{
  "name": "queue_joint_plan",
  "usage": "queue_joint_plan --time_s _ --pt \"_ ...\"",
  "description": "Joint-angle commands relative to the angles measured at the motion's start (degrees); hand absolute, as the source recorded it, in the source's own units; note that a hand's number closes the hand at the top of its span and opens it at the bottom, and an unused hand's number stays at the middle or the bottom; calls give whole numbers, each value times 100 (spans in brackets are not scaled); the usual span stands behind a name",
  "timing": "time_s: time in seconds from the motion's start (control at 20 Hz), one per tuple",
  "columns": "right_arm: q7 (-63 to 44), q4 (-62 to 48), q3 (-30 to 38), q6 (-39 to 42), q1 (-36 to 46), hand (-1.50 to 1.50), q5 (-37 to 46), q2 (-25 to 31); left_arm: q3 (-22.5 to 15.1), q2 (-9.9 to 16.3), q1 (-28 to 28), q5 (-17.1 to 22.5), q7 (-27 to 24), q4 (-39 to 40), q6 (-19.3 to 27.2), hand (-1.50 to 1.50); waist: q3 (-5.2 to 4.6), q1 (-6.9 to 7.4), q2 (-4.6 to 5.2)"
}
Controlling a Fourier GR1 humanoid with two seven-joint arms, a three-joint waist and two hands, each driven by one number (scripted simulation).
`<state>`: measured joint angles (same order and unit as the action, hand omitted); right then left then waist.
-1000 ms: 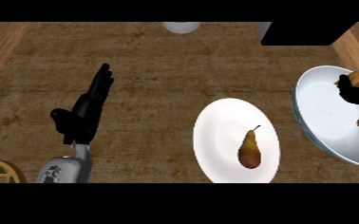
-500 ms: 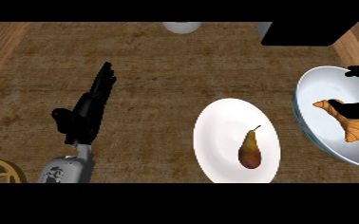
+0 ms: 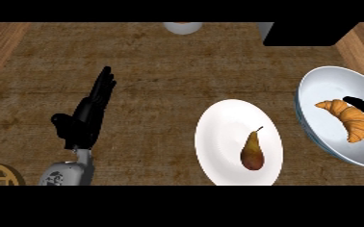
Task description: Pick the croissant from the plate and place it in the bowl
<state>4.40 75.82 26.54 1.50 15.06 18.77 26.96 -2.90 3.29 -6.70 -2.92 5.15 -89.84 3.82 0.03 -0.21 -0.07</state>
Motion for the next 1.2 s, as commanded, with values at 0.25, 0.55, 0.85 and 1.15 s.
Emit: queue_joint_plan --time_s 0.25,0.55,0.85,1.15 --pt "-698 1319 849 517 -788 -150 -1330 -151 122 55 -8 75 51 12 -91 0 -4 -32 -10" --pt "-610 1143 1628 1292 -1218 -150 -2481 22 -34 -154 45 -180 -179 55 156 0 -3 -34 -6" --pt "-138 820 1995 2209 -1716 -150 -3104 208 191 93 18 60 -290 148 -213 0 -2 -21 2" --pt "179 1370 2074 2510 -2425 -150 -3050 -217 79 -11 -133 -146 -35 151 -81 0 -3 -27 1"
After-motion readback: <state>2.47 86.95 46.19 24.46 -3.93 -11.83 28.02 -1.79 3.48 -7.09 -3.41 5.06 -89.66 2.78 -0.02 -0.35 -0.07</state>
